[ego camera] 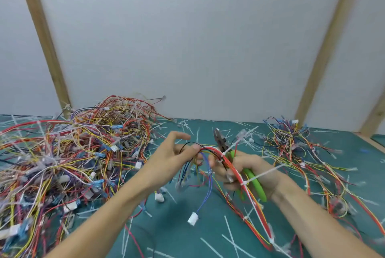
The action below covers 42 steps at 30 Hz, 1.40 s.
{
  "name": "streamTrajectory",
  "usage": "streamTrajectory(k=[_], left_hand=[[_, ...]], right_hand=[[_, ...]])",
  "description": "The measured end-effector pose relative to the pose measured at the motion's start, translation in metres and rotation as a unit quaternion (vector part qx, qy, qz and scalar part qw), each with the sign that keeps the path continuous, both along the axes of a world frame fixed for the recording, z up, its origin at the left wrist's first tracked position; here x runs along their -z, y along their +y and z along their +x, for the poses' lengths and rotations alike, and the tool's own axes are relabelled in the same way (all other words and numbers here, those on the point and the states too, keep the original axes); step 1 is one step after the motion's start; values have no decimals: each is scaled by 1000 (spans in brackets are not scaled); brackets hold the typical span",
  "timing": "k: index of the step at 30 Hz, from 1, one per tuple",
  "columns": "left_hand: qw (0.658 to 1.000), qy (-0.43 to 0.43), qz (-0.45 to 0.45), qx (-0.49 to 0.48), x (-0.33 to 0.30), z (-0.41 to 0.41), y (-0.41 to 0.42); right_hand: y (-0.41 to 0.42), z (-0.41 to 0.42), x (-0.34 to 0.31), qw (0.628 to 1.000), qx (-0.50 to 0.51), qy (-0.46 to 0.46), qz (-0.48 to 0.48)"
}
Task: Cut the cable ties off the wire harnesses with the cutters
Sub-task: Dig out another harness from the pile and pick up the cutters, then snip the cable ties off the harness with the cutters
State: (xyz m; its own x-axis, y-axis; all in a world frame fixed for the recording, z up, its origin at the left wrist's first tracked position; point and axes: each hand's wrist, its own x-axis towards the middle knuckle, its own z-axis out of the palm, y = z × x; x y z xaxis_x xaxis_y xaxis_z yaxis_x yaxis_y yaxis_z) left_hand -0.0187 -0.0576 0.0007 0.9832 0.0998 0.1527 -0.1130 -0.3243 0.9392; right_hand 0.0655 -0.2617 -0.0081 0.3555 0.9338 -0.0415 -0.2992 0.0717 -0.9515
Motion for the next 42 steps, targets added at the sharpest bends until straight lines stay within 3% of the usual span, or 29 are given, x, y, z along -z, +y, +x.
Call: streamTrajectory(k=[4, 6, 9, 11, 13, 16, 18, 19, 22, 24, 28, 34, 36, 39, 42], left_hand=[[985, 89, -136, 58, 21, 6, 11], [982, 88, -165, 11, 29, 8, 17], [989, -10, -87, -115, 41, 7, 29], [975, -94, -54, -194, 44, 5, 37], [950, -171, 54, -257, 45, 2, 43], [897, -240, 236, -286, 40, -2, 35], [914, -236, 212, -252, 34, -5, 15], [922, -235, 191, -239, 31, -6, 5], [932, -240, 171, -212, 25, -9, -15], [952, -213, 135, -172, 24, -13, -18], [984, -148, 86, -55, 29, -21, -16], [996, -86, -24, 17, 34, -21, -8], [994, -105, -22, -26, 35, -19, -9], [988, -129, 13, -87, 36, -19, -6], [984, -135, 75, -87, 40, -19, -3]], right_hand=[[5, 5, 10, 999, 18, -33, -37], [3, 13, 14, 991, 51, -71, -103], [-11, 25, 8, 965, 169, -68, -190], [-21, 34, 0, 944, 301, -16, -133], [-29, 37, -16, 911, 410, 3, -48], [-32, 25, -41, 899, 434, 14, 61], [-23, 0, -53, 913, 398, -74, 55], [-15, -15, -56, 907, 382, -175, 20], [13, -54, -41, 799, 348, -483, -84], [23, -64, -27, 767, 342, -529, -119], [19, -51, -17, 752, 400, -505, -142], [18, -43, -16, 739, 404, -518, -146], [19, -37, -17, 778, 474, -397, -112], [14, -21, -24, 836, 529, -108, -94], [-1, -15, -27, 867, 483, -38, -115]])
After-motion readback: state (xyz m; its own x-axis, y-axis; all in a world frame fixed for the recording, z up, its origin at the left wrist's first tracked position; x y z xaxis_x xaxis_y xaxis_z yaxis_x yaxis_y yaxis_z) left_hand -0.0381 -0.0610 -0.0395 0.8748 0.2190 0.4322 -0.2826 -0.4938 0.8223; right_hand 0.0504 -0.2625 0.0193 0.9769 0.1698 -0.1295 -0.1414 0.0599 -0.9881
